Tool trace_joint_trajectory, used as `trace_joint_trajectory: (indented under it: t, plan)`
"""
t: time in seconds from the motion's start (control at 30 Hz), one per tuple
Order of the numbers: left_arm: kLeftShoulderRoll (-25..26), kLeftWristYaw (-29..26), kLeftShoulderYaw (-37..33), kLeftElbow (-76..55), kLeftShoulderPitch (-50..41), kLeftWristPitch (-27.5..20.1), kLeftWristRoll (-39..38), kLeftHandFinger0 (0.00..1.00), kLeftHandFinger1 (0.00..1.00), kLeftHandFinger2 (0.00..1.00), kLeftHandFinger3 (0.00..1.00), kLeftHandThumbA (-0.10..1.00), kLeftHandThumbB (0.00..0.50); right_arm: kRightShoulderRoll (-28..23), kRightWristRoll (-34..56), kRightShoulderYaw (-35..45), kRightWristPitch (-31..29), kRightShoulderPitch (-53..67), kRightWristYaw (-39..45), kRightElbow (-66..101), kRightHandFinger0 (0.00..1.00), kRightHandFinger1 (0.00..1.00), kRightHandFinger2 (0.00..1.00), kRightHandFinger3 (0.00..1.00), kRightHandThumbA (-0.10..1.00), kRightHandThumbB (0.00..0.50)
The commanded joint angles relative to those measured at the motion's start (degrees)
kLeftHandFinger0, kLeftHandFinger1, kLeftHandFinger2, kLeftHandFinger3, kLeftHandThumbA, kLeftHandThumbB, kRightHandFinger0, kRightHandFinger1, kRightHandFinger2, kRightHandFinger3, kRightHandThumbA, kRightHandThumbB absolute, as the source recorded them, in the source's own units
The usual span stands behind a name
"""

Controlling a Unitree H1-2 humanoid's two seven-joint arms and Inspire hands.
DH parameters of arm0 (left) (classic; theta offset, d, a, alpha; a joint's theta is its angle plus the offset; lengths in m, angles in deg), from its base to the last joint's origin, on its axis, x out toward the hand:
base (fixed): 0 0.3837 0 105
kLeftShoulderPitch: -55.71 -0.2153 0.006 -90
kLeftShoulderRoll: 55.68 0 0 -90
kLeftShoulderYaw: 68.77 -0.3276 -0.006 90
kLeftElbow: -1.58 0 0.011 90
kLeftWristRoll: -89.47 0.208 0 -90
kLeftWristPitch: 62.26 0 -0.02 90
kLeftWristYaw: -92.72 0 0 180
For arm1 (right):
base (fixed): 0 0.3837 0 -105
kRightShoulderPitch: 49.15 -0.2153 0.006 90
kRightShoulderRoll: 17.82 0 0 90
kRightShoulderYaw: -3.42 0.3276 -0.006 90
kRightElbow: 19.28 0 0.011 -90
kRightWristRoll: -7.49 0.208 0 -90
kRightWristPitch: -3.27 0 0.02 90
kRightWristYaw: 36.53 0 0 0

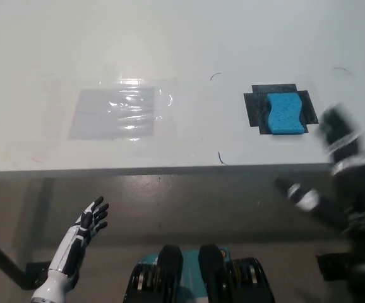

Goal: A soft sponge is kept on the balc marked spot on the table infront of the robot and it uses its right hand fist to press down on it and drrags it across the table in a back and forth manner twice to clean it

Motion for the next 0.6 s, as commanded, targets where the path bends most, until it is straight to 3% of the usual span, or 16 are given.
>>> trace_joint_trajectory:
  t: [0.0,0.17,0.23,0.27,0.3,0.33,0.37,0.4,0.43,0.53,0.57]
  plan:
    - [-0.01,0.6,0.17,-0.94,-0.09,-3.75,-0.48,1.0,1.0,1.0,1.0,1.0,0.5,-3.25,7.91,5.78,5.62,-9.6,-2.92,7.73,1.0,1.0,1.0,1.0,1.0,0.225]
    - [-0.09,0.79,0.32,-0.83,-0.28,-4.18,-1.04,1.0,1.0,1.0,1.0,1.0,0.5,-4.98,10.95,11.48,11.27,-20.42,-6.44,6.99,1.0,1.0,1.0,1.0,1.0,0.252]
    - [-0.07,0.5,0.47,-0.65,0.01,-4.19,-0.87,1.0,1.0,1.0,1.0,1.0,0.5,-6.12,11.06,13.27,13.06,-26.42,-7.42,4.69,0.94,1.0,1.0,1.0,1.0,0.259]
    - [-0.06,0.49,0.53,-0.58,0.16,-4.17,-0.94,1.0,1.0,1.0,1.0,1.0,0.5,-6.18,11.22,13.63,13.36,-27.73,-7.58,3.95,0.84,1.0,1.0,0.97,1.0,0.266]
    - [-0.05,0.46,0.63,-0.42,0.34,-4.01,-1.04,1.0,1.0,1.0,1.0,1.0,0.5,-6.23,10.66,14.36,13.18,-31.44,-8.38,1.32,0.6,0.82,0.94,0.84,1.0,0.265]
    - [-0.06,0.43,0.7,-0.37,0.29,-4.04,-1.05,1.0,1.0,1.0,1.0,1.0,0.5,-6.07,10.31,14.53,13.07,-32.33,-8.5,0.63,0.45,0.7,0.87,0.76,1.0,0.263]
    - [-0.07,0.5,0.66,-0.63,-0.23,-3.9,-1.03,1.0,1.0,1.0,1.0,1.0,0.5,-6.27,11.33,14.52,13.3,-34.33,-7.83,-1.24,0.31,0.34,0.39,0.39,1.0,0.3]
    - [-0.11,0.46,0.68,-0.64,-0.28,-3.86,-0.94,1.0,1.0,1.0,1.0,1.0,0.5,-6.61,13.91,14.47,14.7,-35.88,-6.43,-2.58,0.05,0.04,0.05,0.06,1.0,0.287]
    - [-0.14,0.45,0.7,-0.63,-0.28,-3.87,-0.96,1.0,1.0,1.0,1.0,1.0,0.5,-6.9,14.74,14.35,15.25,-36.58,-5.63,-3.46,0.0,0.0,0.0,0.0,1.0,0.271]
    - [-0.33,-0.04,0.56,-1.24,-0.59,-3.86,-0.2,1.0,1.0,1.0,1.0,1.0,0.5,-7.11,17.43,13.02,16.22,-38.91,-2.77,-6.95,0.0,0.0,0.0,0.0,1.0,0.208]
    - [-0.32,-0.09,0.57,-1.27,-0.64,-3.91,-0.11,1.0,1.0,1.0,1.0,1.0,0.5,-7.13,17.5,12.72,16.33,-39.14,-2.5,-7.27,0.0,0.0,0.0,0.0,1.0,0.207]
